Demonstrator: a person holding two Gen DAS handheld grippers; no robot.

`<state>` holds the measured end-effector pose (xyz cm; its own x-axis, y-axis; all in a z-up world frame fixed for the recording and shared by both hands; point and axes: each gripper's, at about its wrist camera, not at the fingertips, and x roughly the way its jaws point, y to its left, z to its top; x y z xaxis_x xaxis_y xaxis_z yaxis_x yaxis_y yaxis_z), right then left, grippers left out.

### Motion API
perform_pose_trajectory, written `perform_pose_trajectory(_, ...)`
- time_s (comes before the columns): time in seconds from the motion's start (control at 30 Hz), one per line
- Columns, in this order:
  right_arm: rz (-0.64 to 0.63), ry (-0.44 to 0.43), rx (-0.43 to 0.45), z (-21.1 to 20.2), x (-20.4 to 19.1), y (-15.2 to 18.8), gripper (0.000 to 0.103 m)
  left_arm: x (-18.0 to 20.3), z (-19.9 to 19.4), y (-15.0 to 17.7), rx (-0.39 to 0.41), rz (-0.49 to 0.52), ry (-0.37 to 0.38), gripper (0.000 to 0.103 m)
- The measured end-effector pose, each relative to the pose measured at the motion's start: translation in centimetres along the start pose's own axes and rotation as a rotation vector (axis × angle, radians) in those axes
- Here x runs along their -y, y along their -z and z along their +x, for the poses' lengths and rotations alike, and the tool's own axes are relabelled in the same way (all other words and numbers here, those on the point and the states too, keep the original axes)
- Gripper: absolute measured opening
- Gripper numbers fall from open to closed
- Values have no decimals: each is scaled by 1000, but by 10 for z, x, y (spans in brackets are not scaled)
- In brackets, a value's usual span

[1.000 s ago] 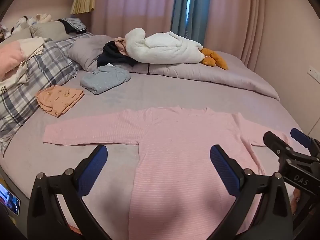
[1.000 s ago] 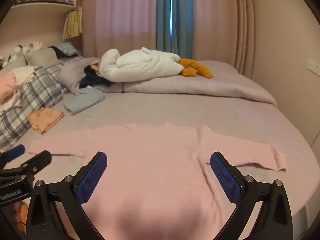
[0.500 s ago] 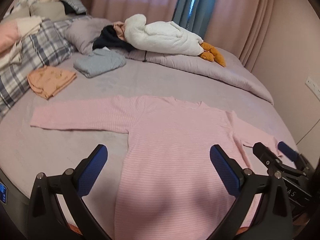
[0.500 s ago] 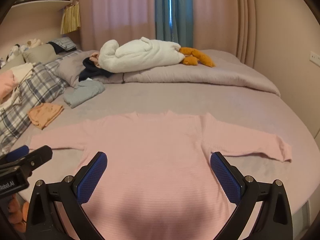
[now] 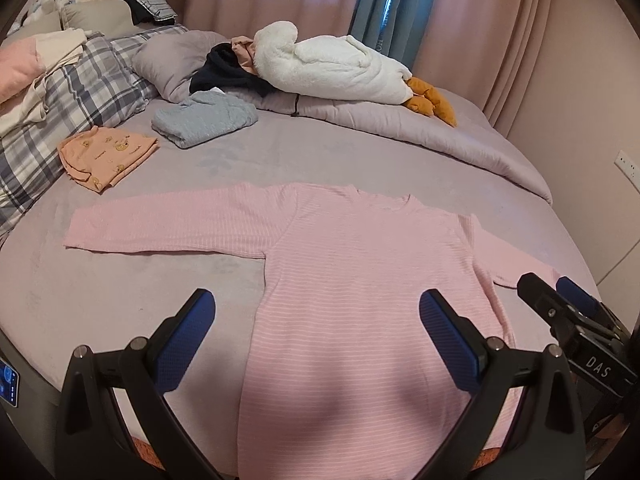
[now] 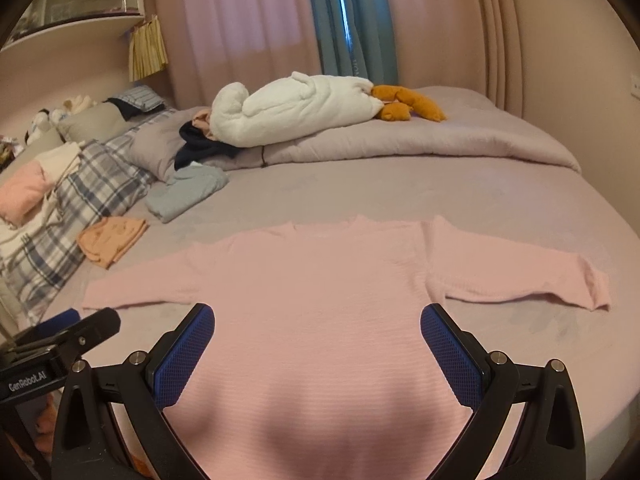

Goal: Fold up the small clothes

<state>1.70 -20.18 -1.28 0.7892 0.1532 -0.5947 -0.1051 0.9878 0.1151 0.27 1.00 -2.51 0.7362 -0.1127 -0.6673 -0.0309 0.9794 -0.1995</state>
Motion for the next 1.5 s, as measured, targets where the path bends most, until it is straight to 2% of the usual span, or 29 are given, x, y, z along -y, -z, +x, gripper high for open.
perform_pose_trajectory(0.27,22,-9,-9,4,6,-2,102,-6,-3,-2,-2,-18,-3,102)
perform_pose_trajectory(0.37,45,30,-7,4,8,-2,102,-7,-4,-2,0,-23,1,102)
perform_pose_trajectory(0.57,66,-14,-16,4,8,0,102,-10,-4,-1,0,-39,-7,102)
perform_pose_trajectory(0.93,41,-26,-10,4,3,2,102,-15,-4,-2,-13,-39,13,101)
perform_pose_trajectory(1.5,48,-29,-15,5,4,2,102,-11,1,0,-44,2,-4,101)
